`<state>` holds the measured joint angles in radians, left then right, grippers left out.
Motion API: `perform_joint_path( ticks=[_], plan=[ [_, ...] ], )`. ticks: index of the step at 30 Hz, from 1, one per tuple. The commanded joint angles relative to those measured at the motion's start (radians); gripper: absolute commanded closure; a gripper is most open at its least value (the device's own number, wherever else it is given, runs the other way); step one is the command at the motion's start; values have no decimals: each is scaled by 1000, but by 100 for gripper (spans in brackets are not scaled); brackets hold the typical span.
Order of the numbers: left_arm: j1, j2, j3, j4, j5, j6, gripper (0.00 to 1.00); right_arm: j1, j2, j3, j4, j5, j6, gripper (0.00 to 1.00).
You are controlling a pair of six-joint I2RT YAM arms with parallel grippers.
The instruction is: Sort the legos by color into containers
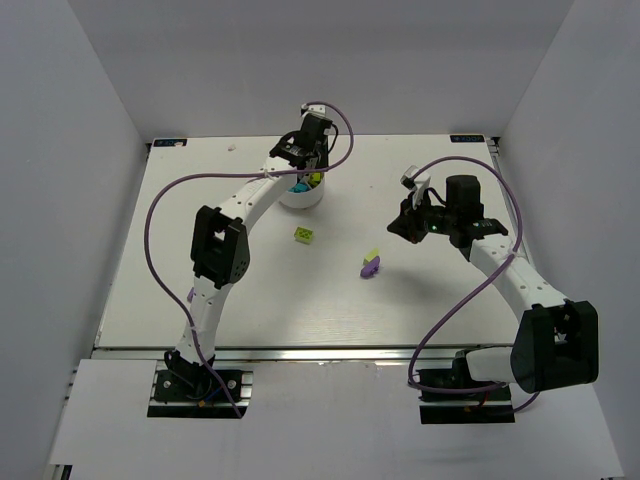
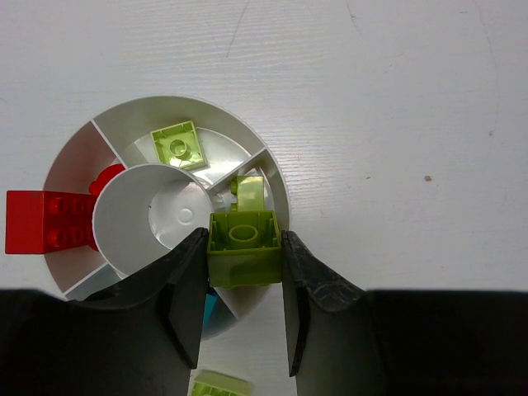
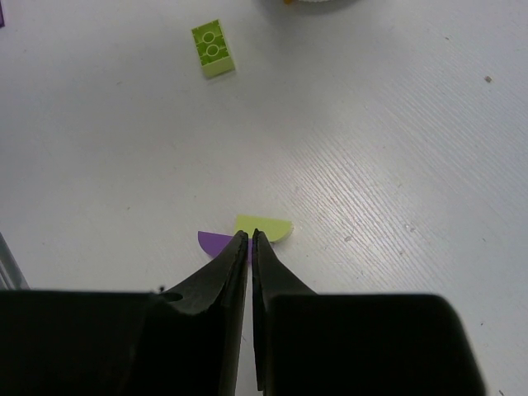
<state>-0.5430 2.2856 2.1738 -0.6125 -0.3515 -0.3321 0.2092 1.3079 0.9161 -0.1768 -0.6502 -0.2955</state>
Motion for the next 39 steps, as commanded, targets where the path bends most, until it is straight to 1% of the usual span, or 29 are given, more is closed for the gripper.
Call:
perform_joint_path(
  ticks=[1,5,8,12,14,18,27,30,39],
  plan=[
    [-3,-5,-5,8,5,5,74,-7,-15,1,26,-3,6,89],
    [-3,-5,-9,11,2,4,70,-5,-12,3,26,-5,6,89],
    [-3,-2,-8,11,-3,4,64,-7,-12,3,26,-6,6,89],
    [-3,5,-2,8,-3,5,62,-8,-10,4,26,-6,6,89],
    [-3,5,-2,8,-3,4,59,-8,-12,1,25,-5,4,88],
    [-3,5,1,8,-4,4,58,-10,-12,0,20,-6,-4,87],
    [-3,2,7,7,-10,10,53,-10,-10,3,17,-8,-7,86],
    [-3,-1,9,7,-14,10,49,-11,-10,4,14,-8,-10,85],
    [-3,-14,12,8,-15,8,45,-11,-12,6,7,-11,-16,83]
  ],
)
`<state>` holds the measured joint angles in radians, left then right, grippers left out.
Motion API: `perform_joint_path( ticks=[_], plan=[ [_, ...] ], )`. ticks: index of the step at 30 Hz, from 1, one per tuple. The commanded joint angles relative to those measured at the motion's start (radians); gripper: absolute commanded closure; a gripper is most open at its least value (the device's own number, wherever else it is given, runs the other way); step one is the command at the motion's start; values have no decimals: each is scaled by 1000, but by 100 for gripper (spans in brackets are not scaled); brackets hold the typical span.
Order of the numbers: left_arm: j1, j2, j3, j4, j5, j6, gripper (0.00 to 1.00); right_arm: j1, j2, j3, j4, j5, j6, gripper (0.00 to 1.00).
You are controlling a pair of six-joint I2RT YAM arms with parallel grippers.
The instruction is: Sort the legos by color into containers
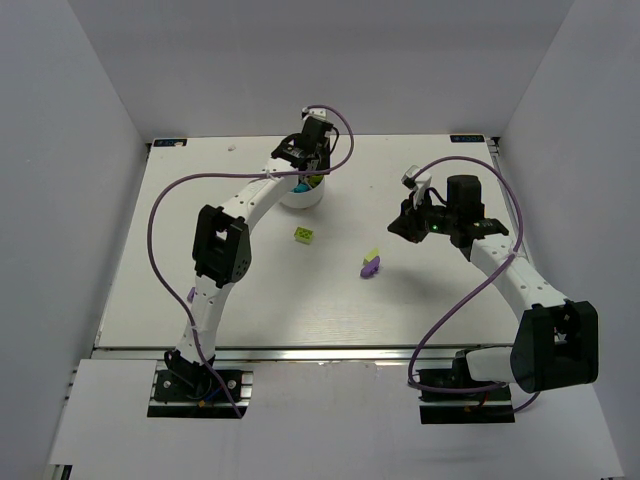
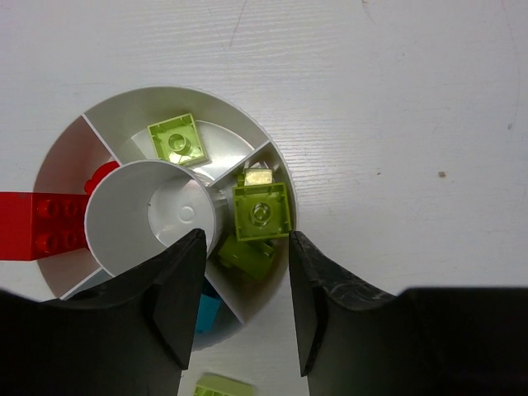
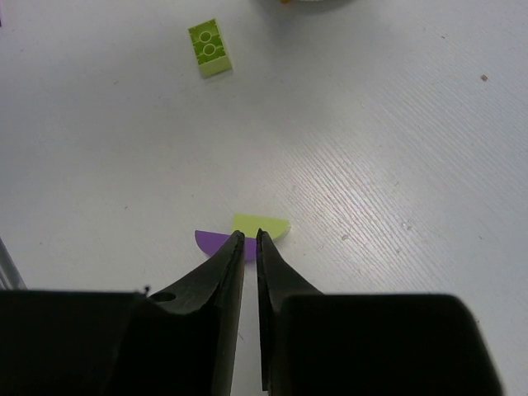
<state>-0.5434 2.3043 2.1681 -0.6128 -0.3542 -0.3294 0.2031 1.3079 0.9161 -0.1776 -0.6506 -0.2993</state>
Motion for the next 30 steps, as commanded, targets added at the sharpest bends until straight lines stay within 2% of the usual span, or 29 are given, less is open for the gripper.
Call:
perform_joint_path(
  ticks=[1,5,7,9,10,11,12,13,14,15,16,17,18,19,20,22,23,24,25,26,27,30],
  plan=[
    [-3,-34,19,7,-12,6,45,-5,-12,6,7,-12,-14,83],
    [-3,-51,22,7,-11,0,46,-7,-13,7,0,-18,-21,81],
    [-3,-69,21,11,6,-10,53,-7,-12,13,-35,-38,-72,75],
    [-4,-117,-3,13,49,-17,56,-7,2,35,-84,-102,-136,59],
    [-6,-143,-26,18,73,-19,57,-7,10,46,-162,-128,-229,48],
    [-6,-173,-60,47,110,-23,57,-7,19,55,-209,-158,-283,43],
    [-6,-251,-161,100,217,-28,54,-7,36,69,-311,-238,-416,37],
    [-6,-293,-219,100,272,-34,51,-7,42,67,-312,-239,-481,37],
    [-6,-336,-281,149,326,-45,48,-7,44,60,-377,-256,-533,27],
    [-6,-426,-347,172,387,-66,45,-7,41,47,-391,-267,-576,23],
    [-6,-472,-481,192,453,-82,42,-7,36,12,-392,-261,-604,17],
    [-6,-521,-554,232,468,-98,37,-5,28,-11,-332,-226,-588,11],
    [-6,-622,-626,255,481,-140,36,-5,12,-35,-280,-195,-540,11],
    [-6,-673,-762,278,485,-158,34,-4,5,-75,-232,-172,-491,10],
    [-6,-722,-825,318,480,-175,29,-2,-1,-91,-153,-125,-398,11],
    [-6,-849,-981,346,459,-236,29,31,-13,-121,-58,-42,-248,11],
    [-6,-887,-1025,357,446,-273,28,57,-15,-143,-7,117,-72,11],
    [-6,-920,-1065,361,433,-295,28,91,-3,-145,33,197,-13,11],
    [-6,-953,-1102,366,417,-316,28,158,8,-140,27,256,39,11],
    [-6,-1011,-1175,381,390,-336,28,192,19,-134,27,401,113,11],
    [-4,-1040,-1211,395,379,-382,28,221,54,-106,-12,443,238,11],
    [-4,-1138,-1332,452,329,-459,28,292,146,-22,-92,539,450,10]
  ],
)
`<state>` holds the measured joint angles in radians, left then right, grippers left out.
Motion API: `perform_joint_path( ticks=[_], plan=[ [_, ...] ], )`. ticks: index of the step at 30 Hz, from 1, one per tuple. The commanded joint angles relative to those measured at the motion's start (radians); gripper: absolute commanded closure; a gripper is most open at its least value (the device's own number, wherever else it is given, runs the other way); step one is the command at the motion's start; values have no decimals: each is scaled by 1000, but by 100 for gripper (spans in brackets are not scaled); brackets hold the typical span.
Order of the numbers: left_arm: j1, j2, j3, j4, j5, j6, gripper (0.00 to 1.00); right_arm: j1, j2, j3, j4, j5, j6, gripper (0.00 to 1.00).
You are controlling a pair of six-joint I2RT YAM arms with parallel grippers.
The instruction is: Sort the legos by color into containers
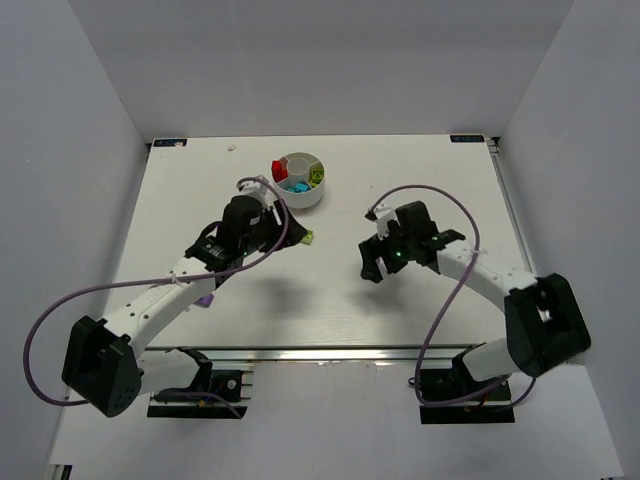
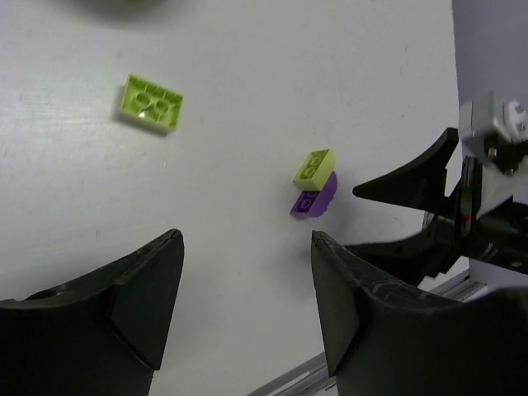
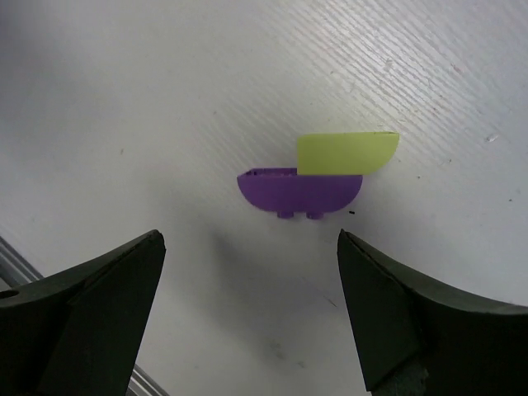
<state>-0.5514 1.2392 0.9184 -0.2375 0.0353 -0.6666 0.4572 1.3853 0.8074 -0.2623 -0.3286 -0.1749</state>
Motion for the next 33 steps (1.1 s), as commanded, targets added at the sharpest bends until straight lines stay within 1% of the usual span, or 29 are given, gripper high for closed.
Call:
perform_joint_path(
  ticks=[1,5,7,10,11,16,19,21,22,24,29,33],
  plan=[
    [4,-92,-102,81,-69,-134,28,46,92,110,-59,223,366,11],
    [4,-159,-147,43,-101,-154,28,54,207,194,-123,278,500,11],
    [4,-191,-154,17,-118,-153,28,54,230,234,-146,292,558,11],
    [4,-234,-165,-29,-139,-151,27,60,264,277,-179,292,598,14],
    [4,-245,-170,-45,-146,-157,27,64,273,286,-201,292,604,17],
    [4,-313,-219,-59,-166,-189,27,98,311,312,-239,303,592,29],
    [4,-336,-227,-75,-173,-203,28,106,314,320,-259,319,578,32],
    [4,-346,-234,-79,-179,-206,27,109,316,322,-276,324,566,33],
    [4,-349,-236,-82,-181,-209,27,109,319,322,-281,359,563,33],
    [4,-356,-240,-80,-181,-212,28,110,334,322,-296,370,555,33],
    [4,-345,-239,-75,-175,-212,27,110,351,306,-284,372,555,34],
    [4,-339,-230,-80,-175,-209,27,107,359,300,-252,342,563,34]
  ],
)
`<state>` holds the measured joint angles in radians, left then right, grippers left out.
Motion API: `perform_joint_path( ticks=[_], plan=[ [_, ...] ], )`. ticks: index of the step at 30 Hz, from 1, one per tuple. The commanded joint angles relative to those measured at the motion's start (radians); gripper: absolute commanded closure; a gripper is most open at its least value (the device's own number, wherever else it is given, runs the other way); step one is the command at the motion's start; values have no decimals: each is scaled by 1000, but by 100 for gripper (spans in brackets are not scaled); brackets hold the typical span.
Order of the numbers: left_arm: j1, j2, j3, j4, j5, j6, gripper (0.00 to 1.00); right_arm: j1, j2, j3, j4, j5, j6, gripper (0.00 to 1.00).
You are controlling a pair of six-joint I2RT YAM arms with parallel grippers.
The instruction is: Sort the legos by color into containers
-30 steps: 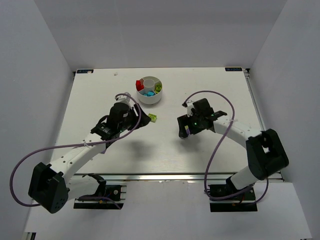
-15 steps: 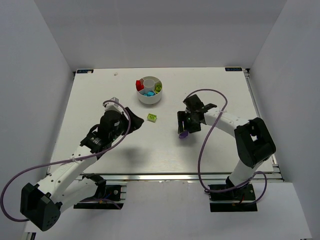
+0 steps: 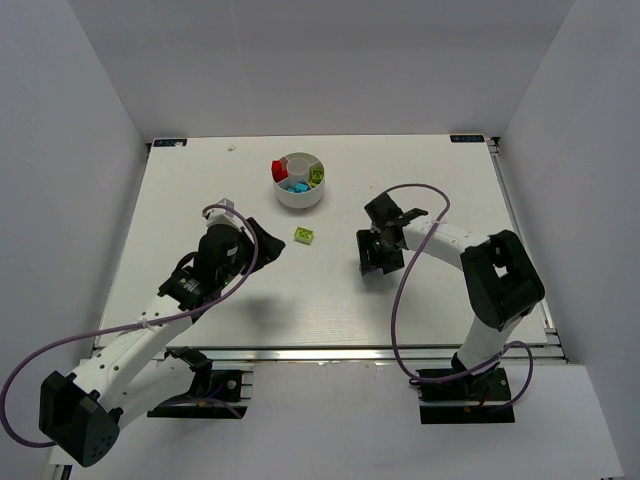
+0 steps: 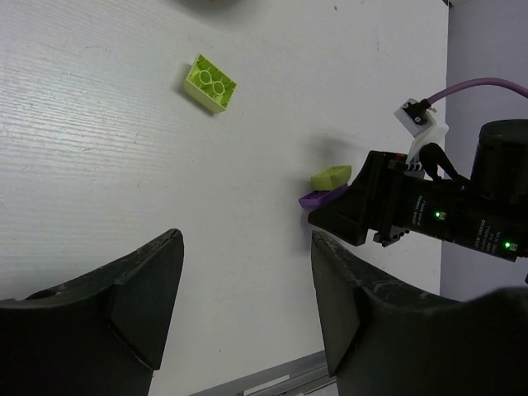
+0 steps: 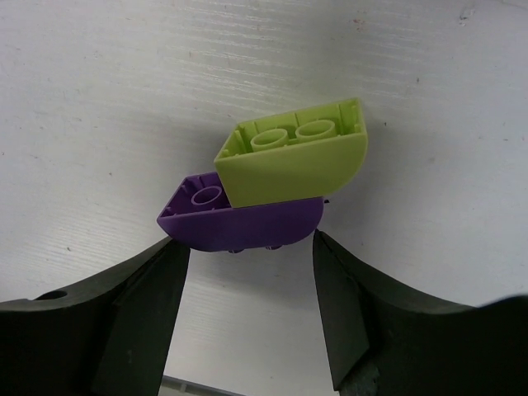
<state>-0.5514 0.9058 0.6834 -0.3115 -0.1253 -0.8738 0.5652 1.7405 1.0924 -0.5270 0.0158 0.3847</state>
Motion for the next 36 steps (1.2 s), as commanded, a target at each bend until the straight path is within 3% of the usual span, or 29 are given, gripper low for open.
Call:
perform_joint_path(
  ticks=[1,6,12,17,28,36],
  plan=[
    [4,-7,8,-9,-16,1,27,-1,2,12,27,-7,0,34],
    [4,-18,4,-17,-22,-4,27,-39,-7,-8,99,-60,-50,32],
    [4,-30,-18,-9,-19,-14,27,-109,13,7,243,-252,-242,32],
    [4,-19,-9,-8,-17,-7,27,-111,62,84,234,-428,-385,31],
    [4,-16,-18,23,-10,-10,27,-106,203,262,156,-366,-489,29],
    [4,-18,-18,40,-20,-2,27,-103,143,229,147,-323,-582,28]
  ],
)
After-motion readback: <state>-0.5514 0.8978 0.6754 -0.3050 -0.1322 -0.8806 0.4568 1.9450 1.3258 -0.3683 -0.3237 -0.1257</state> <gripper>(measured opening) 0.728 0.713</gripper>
